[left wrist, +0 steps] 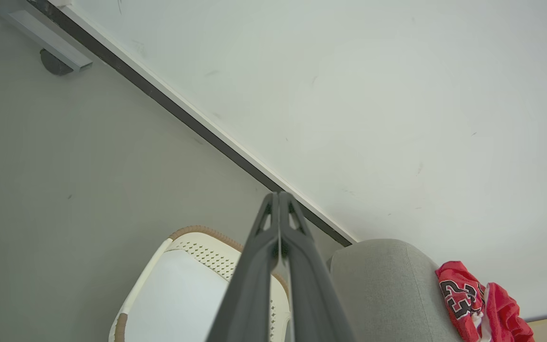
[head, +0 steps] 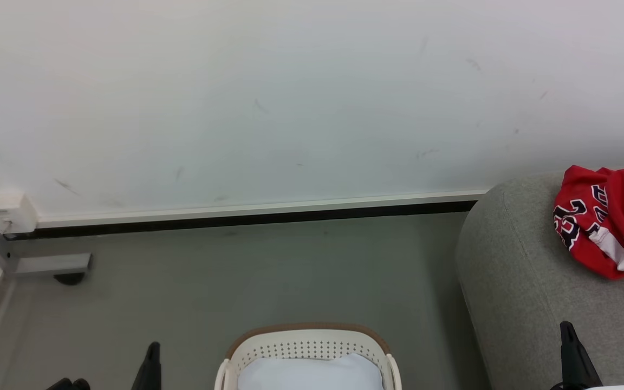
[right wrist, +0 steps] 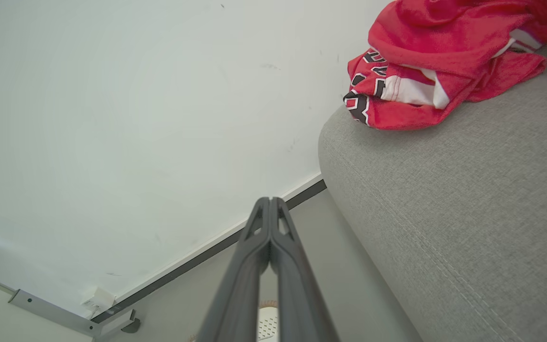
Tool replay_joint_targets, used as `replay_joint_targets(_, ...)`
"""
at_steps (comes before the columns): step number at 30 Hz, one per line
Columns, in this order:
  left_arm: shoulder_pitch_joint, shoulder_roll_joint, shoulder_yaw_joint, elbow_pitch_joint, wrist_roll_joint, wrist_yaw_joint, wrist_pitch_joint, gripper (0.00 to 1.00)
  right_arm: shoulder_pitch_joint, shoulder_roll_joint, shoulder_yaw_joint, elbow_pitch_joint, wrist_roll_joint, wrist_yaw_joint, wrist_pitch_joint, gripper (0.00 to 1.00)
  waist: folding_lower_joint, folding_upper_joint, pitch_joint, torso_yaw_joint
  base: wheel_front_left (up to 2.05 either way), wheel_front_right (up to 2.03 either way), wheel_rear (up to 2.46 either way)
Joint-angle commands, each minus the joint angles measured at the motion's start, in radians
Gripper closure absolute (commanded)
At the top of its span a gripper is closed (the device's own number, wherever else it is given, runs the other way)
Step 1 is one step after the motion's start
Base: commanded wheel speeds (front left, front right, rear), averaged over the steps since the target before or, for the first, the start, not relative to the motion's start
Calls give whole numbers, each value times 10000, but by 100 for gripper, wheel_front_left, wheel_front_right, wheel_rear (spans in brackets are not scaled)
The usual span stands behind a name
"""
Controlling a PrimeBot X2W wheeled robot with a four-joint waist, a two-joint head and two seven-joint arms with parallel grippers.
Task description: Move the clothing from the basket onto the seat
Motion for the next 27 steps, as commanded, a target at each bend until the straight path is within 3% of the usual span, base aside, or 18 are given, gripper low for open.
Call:
replay_joint_targets(1, -284, 16, 106, -169, -450, -78, 117, 100, -296, -91, -76, -210, 520, -7, 105, 100, 0, 0, 11, 12, 0, 0, 0)
replay_joint_targets(27, -589, -66, 579, -354, -3275, -388, 898, 100, -512, -118, -321, -419, 3725, -11, 880, 100, 0, 0, 130, 142, 0, 0, 0)
